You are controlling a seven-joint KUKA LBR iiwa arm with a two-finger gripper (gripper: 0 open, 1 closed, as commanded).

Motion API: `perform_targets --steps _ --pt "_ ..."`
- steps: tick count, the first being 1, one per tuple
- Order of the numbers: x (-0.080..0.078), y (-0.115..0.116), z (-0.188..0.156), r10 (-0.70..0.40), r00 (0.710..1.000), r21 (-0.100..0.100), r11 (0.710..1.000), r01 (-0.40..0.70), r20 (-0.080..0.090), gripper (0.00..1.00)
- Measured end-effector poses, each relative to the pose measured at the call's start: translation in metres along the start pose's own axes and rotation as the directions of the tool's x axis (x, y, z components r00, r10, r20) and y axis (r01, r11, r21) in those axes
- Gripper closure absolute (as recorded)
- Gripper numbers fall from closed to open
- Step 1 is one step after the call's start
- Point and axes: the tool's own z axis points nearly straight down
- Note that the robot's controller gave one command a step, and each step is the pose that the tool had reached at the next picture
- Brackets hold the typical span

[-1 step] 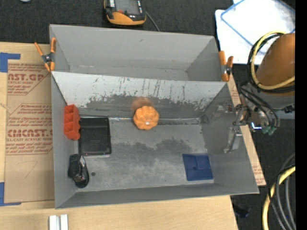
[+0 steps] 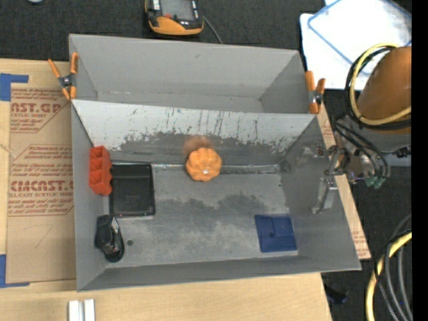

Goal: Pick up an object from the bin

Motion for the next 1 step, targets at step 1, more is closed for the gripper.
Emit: perform_targets --steps 1 --pt "0.0249 0.0230 0.0609 0.122 0.992 -0.002 0.992 -0.123 -0.001 0.00"
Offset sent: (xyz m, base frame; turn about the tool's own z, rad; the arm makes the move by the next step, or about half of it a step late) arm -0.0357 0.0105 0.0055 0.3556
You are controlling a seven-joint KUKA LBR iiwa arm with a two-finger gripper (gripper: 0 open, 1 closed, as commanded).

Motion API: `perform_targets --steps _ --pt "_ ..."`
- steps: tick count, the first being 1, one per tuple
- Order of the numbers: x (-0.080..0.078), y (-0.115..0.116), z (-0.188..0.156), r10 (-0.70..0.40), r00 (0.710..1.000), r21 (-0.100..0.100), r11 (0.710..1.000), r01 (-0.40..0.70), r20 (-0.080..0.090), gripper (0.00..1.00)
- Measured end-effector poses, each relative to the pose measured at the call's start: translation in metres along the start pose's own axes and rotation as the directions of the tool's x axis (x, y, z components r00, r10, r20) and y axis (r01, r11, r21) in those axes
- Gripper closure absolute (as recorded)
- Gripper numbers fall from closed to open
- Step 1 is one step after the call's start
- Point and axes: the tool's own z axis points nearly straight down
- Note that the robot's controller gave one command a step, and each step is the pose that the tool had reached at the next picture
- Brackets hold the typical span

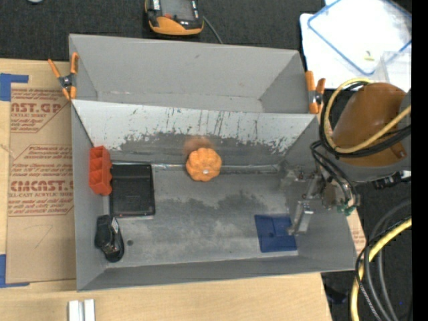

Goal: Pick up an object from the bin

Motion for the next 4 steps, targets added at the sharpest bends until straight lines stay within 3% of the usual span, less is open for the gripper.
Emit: perform_targets --steps 1,2,3,4 --pt "0.008 -0.012 -0.063 0.228 0.974 0.000 0.974 -0.228 0.009 0.00" --pt "-0.012 -0.035 0.033 -0.095 0.995 0.001 0.995 0.095 0.003 0.00" --pt "0.001 -0.041 -0.002 0.054 0.998 0.000 0.999 -0.054 0.017 0.00" --pt "-0.003 -0.040 0.013 0.030 0.999 0.003 1.000 -0.030 0.026 0.00"
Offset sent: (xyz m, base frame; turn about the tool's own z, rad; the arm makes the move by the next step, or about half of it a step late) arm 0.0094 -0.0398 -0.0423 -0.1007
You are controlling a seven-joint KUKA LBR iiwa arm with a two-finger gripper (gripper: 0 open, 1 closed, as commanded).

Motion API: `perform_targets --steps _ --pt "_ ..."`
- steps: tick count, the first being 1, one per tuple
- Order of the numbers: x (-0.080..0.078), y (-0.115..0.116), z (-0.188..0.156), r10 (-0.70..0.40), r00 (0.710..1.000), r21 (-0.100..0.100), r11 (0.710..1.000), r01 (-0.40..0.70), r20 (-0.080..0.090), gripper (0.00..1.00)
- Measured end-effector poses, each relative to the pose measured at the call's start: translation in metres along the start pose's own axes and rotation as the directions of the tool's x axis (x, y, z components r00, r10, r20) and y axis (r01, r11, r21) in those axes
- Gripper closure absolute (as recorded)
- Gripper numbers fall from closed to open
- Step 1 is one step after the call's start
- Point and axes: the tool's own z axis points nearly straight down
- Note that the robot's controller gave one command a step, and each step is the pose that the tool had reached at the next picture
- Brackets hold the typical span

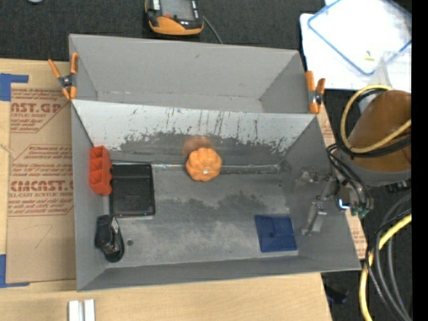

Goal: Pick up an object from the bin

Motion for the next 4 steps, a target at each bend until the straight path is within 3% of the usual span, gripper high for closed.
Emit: perform_targets --steps 1,2,3,4 --pt "-0.002 0.015 -0.040 -0.026 1.000 -0.002 1.000 0.026 -0.005 0.00" --pt "0.002 0.012 0.022 -0.116 0.993 -0.002 0.993 0.116 -0.008 0.00" --pt "0.006 0.024 0.031 -0.031 0.999 -0.003 1.000 0.031 -0.005 0.00" --pt "0.019 -0.001 0.078 -0.272 0.962 -0.005 0.962 0.272 -0.010 1.00"
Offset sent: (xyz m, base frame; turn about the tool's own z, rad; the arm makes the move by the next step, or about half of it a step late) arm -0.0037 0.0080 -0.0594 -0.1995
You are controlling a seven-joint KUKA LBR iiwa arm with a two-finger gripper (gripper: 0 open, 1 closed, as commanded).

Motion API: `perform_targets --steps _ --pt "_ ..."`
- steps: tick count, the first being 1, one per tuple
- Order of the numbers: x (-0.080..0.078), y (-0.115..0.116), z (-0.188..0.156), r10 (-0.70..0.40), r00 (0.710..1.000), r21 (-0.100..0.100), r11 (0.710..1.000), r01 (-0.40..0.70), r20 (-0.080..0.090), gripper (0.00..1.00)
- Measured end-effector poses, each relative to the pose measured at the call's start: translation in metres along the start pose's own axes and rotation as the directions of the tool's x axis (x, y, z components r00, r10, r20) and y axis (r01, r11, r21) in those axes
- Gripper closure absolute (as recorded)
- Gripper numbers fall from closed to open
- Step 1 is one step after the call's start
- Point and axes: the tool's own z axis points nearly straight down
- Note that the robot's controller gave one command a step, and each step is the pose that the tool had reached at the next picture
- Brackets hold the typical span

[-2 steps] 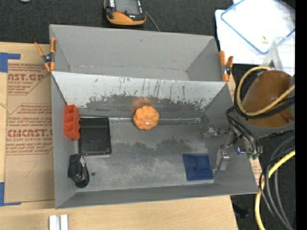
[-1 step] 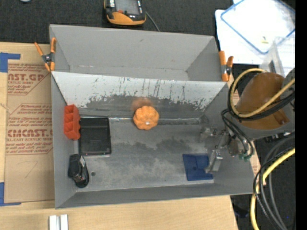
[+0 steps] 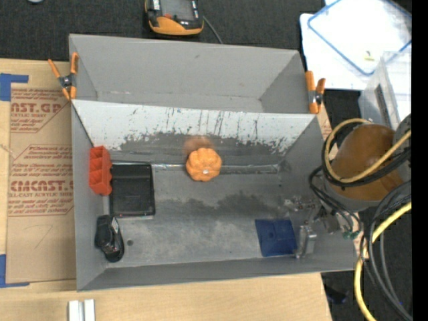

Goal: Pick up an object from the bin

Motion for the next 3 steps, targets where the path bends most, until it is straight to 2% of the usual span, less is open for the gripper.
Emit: perform_targets --steps 1,2,3 --pt "0.000 0.000 0.000 0.000 1.000 0.000 1.000 0.000 0.000 1.00" --pt "0.000 0.021 0.006 0.051 0.999 0.002 0.999 -0.051 0.008 0.00" --pt "-0.001 0.035 0.008 0.075 0.997 0.001 0.997 -0.075 0.012 1.00"
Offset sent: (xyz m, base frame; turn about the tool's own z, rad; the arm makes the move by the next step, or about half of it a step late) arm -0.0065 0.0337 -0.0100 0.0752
